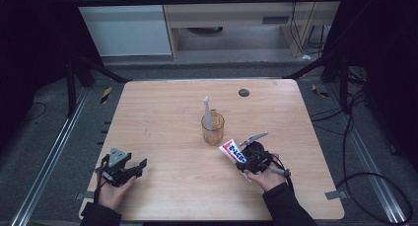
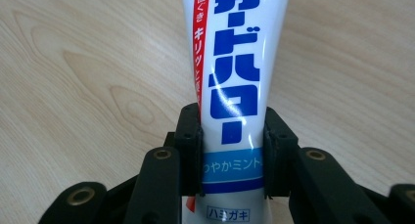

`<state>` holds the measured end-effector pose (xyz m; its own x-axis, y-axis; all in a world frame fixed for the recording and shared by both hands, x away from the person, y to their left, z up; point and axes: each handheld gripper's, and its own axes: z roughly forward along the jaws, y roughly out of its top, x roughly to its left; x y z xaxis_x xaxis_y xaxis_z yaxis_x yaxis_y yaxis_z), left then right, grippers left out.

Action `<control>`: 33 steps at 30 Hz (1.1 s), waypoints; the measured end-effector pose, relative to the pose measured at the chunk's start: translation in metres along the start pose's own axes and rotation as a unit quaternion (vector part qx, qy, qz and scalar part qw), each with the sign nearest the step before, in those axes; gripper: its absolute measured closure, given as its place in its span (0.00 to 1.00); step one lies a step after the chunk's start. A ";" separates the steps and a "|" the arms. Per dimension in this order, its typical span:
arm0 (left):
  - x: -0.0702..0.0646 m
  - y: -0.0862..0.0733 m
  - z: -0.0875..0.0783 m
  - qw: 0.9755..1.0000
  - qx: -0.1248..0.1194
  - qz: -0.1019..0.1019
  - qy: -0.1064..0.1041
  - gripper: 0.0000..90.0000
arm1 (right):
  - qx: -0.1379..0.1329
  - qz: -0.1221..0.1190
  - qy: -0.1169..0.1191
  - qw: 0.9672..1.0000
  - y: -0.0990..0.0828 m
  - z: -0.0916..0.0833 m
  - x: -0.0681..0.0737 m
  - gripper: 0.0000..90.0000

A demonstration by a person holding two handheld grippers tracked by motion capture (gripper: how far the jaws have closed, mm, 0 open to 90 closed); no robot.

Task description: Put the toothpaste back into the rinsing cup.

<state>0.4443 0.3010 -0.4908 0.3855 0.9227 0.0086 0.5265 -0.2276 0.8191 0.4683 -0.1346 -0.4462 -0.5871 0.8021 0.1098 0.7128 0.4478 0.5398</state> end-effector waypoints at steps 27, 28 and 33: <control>0.001 0.000 0.000 1.000 0.000 -0.002 0.001 0.35 | -0.229 0.052 -0.036 0.971 0.027 -0.046 -0.020 0.74; 0.001 0.000 0.000 1.000 -0.001 -0.002 0.001 0.35 | -0.238 0.052 -0.038 0.969 0.030 -0.047 -0.020 0.74; 0.002 0.000 0.000 1.000 0.000 -0.003 0.000 0.35 | -0.281 0.058 -0.039 0.957 0.045 -0.049 -0.019 0.74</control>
<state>0.4446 0.3027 -0.4908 0.3823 0.9240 0.0037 0.5281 -0.2218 0.8197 0.4924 -0.1488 -0.3833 -0.4704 0.8705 0.1450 0.4396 0.0887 0.8938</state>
